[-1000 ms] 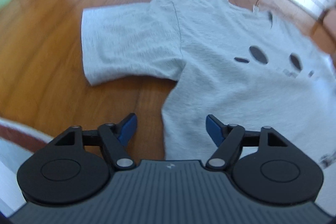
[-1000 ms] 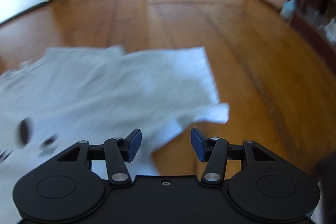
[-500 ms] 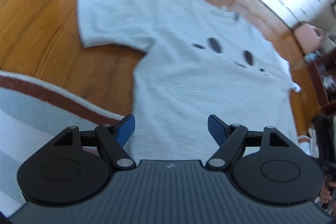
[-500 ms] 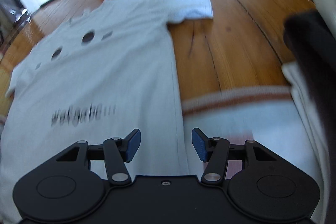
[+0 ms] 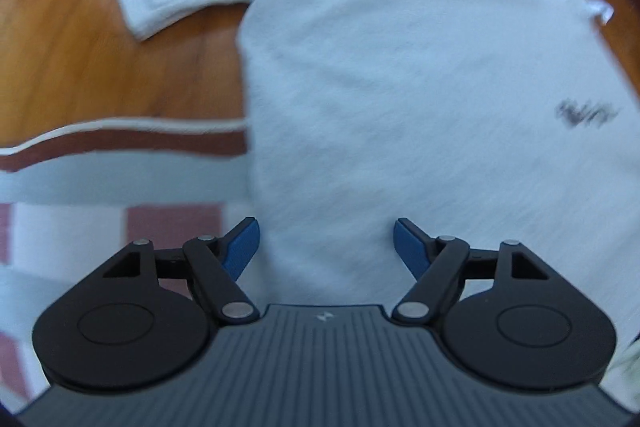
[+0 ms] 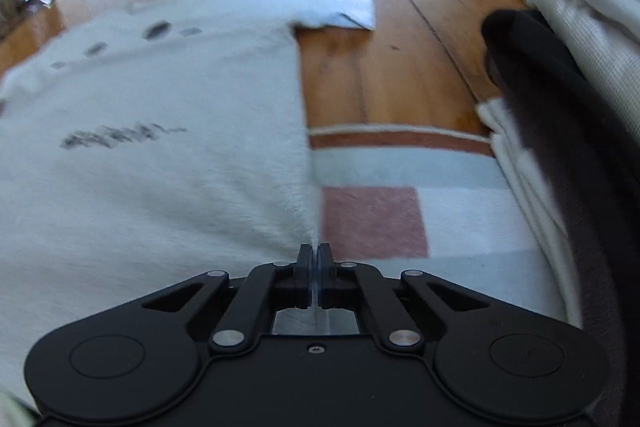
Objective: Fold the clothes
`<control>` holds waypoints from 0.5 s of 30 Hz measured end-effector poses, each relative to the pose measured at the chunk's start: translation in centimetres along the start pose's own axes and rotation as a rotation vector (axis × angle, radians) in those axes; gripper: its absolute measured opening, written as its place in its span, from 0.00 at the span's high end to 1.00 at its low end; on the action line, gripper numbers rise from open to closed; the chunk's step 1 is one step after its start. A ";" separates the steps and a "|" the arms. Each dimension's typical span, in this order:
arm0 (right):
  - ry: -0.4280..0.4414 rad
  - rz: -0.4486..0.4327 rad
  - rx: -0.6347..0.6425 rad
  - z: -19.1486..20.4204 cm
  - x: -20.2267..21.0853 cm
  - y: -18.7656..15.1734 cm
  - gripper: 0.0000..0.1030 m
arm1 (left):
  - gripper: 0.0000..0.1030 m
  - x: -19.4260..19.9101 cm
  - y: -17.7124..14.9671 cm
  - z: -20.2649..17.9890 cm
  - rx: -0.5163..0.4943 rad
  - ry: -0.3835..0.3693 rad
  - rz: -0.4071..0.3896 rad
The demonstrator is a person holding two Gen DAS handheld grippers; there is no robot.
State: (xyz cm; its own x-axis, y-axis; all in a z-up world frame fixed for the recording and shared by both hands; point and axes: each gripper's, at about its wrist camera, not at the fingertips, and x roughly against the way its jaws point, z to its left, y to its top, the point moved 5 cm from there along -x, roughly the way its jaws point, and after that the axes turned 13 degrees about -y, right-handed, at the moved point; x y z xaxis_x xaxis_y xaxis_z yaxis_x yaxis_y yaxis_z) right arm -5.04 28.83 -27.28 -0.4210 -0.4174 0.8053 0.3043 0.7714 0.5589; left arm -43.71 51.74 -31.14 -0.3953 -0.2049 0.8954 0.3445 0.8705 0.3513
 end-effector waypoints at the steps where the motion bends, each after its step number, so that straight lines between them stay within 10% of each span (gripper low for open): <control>1: -0.014 0.010 -0.022 -0.2 -0.2 -0.2 0.95 | 0.28 0.1 -0.5 0.1 -0.005 0.008 0.014; 5: 0.044 0.075 -0.050 -0.9 1.6 -0.6 0.81 | 0.24 0.7 -2.8 -0.8 -0.029 -0.047 0.070; 8: 0.221 0.110 -0.126 -2.0 3.3 -2.3 0.33 | 0.21 0.9 -5.0 -2.2 -0.136 -0.037 0.131; 11: 0.221 0.166 -0.101 -2.3 3.7 -4.6 0.35 | 0.24 1.4 -6.4 -2.2 -0.178 -0.022 0.188; 15: 0.191 0.121 -0.034 -2.6 4.6 -7.0 0.93 | 0.36 2.9 -5.7 0.2 -0.104 0.016 0.169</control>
State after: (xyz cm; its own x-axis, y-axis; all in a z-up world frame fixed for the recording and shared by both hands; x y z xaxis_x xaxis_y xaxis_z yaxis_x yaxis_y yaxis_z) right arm -6.90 20.31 -27.01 -0.2111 -0.4085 0.8880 0.3726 0.8062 0.4595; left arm -46.95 46.26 -30.63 -0.3111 -0.0679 0.9480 0.4911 0.8425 0.2215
